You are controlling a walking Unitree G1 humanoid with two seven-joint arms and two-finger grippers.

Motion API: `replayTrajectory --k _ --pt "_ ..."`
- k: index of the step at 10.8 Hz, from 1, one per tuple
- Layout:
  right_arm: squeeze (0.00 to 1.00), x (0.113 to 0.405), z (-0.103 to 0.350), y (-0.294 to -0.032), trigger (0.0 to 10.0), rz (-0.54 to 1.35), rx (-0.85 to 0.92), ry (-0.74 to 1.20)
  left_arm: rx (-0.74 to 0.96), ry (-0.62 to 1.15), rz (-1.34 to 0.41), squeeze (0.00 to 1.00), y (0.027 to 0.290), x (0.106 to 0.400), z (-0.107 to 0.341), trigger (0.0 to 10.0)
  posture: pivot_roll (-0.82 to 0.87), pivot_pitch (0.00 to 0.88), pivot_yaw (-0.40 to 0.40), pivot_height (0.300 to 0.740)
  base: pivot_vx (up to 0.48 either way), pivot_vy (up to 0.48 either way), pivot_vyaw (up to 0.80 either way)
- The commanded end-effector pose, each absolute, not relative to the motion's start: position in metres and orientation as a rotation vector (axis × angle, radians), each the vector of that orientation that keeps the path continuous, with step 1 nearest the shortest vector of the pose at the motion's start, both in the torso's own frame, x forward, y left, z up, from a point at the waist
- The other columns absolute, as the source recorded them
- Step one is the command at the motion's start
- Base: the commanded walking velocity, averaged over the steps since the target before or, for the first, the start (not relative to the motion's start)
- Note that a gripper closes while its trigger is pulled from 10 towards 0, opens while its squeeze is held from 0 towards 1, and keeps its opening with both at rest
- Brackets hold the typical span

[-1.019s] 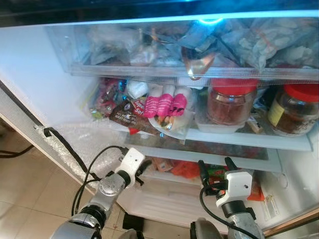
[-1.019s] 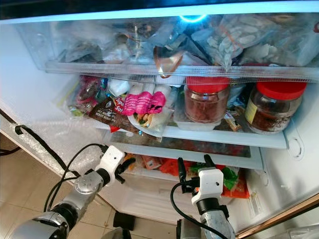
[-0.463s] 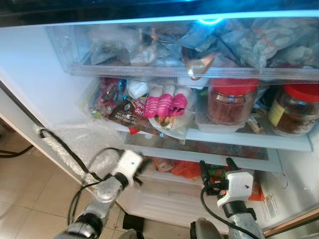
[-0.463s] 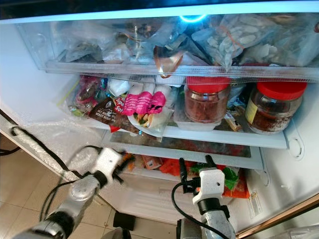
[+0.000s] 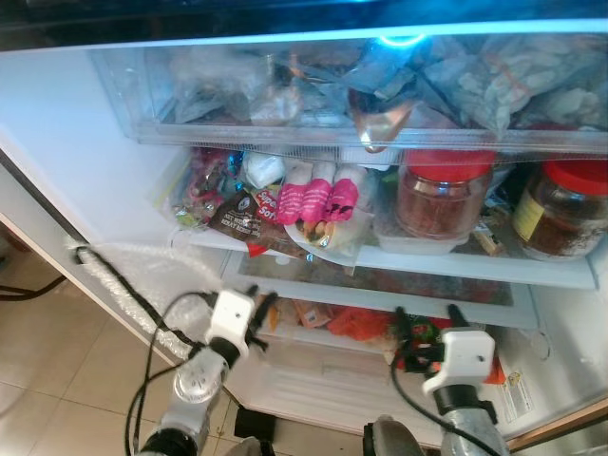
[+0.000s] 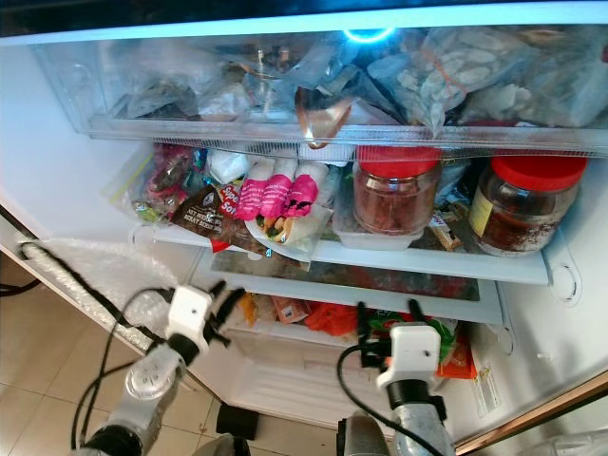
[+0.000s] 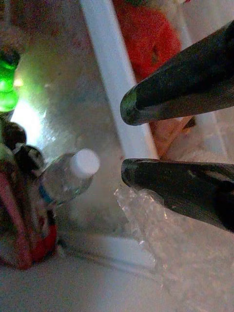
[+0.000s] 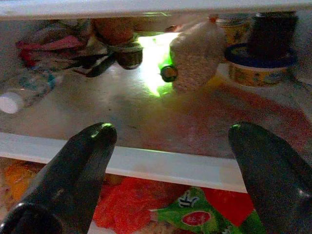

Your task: Restocking fridge

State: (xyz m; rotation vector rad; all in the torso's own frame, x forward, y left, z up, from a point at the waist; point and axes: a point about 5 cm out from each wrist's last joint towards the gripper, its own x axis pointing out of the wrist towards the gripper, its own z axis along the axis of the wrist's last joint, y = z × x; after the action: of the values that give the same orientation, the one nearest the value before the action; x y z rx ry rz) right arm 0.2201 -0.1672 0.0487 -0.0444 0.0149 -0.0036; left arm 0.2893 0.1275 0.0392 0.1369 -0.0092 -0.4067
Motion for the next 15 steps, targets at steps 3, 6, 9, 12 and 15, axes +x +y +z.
replayTrajectory --k 3,6,9,12,15 --pt "0.00 0.220 0.048 -0.170 10.0 -0.044 -0.045 0.014 0.123 -0.006 -0.389 0.00 0.129 0.290 0.041 10.0 -0.22 0.051 0.127 0.660 0.000 0.000 0.00" --pt "0.00 0.220 0.047 -0.171 10.0 -0.055 -0.044 0.012 0.118 0.000 -0.386 0.00 0.129 0.289 0.040 10.0 -0.22 0.051 0.127 0.660 0.000 0.000 0.00" --pt "0.00 0.220 0.047 -0.172 10.0 -0.063 -0.043 0.013 0.117 0.023 -0.387 0.00 0.132 0.288 0.036 10.0 -0.23 0.046 0.128 0.660 0.000 0.000 0.00" --pt "0.00 0.220 0.046 -0.172 10.0 -0.066 -0.044 0.015 0.119 0.031 -0.394 0.00 0.131 0.287 0.035 10.0 -0.23 0.042 0.128 0.660 0.000 0.000 0.00" --pt "0.00 0.219 0.046 -0.173 10.0 -0.070 -0.044 0.013 0.122 0.054 -0.393 0.00 0.133 0.285 0.030 10.0 -0.23 0.034 0.130 0.660 -0.164 0.000 0.00"
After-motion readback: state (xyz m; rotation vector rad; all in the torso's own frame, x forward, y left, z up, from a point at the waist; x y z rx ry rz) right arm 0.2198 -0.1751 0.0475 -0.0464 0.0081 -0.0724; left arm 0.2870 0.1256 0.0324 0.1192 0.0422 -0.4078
